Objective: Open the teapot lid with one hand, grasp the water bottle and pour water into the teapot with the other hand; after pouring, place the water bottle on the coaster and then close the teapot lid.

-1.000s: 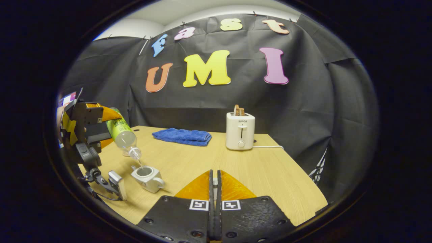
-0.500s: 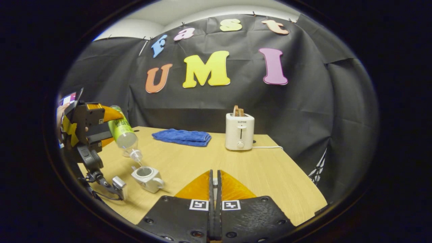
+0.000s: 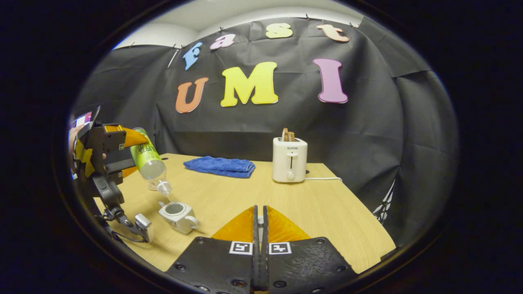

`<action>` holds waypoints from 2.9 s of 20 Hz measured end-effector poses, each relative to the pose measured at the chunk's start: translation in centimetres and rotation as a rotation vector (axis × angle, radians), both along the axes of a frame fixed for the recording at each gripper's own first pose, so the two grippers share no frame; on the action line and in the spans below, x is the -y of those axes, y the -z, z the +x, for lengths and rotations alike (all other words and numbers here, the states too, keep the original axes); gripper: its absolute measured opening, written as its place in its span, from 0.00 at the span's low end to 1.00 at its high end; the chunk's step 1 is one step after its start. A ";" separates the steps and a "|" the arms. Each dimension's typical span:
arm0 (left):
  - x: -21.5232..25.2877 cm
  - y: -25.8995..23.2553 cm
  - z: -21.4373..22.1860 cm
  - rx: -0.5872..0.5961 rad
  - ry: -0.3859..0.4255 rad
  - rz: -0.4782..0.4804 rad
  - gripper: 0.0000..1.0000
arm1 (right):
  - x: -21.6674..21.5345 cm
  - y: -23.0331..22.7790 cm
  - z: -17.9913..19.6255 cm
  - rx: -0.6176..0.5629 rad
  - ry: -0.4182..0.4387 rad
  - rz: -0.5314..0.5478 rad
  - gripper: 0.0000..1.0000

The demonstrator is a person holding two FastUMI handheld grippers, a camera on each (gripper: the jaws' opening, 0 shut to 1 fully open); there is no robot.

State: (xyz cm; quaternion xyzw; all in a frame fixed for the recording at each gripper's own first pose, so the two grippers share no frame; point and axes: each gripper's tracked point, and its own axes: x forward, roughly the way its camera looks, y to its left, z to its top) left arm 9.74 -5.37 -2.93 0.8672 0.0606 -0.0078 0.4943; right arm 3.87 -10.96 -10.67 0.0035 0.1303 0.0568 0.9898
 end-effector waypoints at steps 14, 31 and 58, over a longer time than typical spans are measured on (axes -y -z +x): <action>-2.1 2.1 0.9 -0.027 -0.026 -0.292 0.70 | -0.2 -1.3 -0.2 0.019 0.022 0.006 0.00; -8.8 4.6 1.4 0.015 -0.204 -1.556 0.71 | -3.4 -4.2 0.0 0.049 0.039 0.001 0.00; -8.9 10.9 10.9 -0.119 -0.250 -2.107 0.74 | -7.0 -2.0 1.5 -0.011 0.015 -0.021 0.00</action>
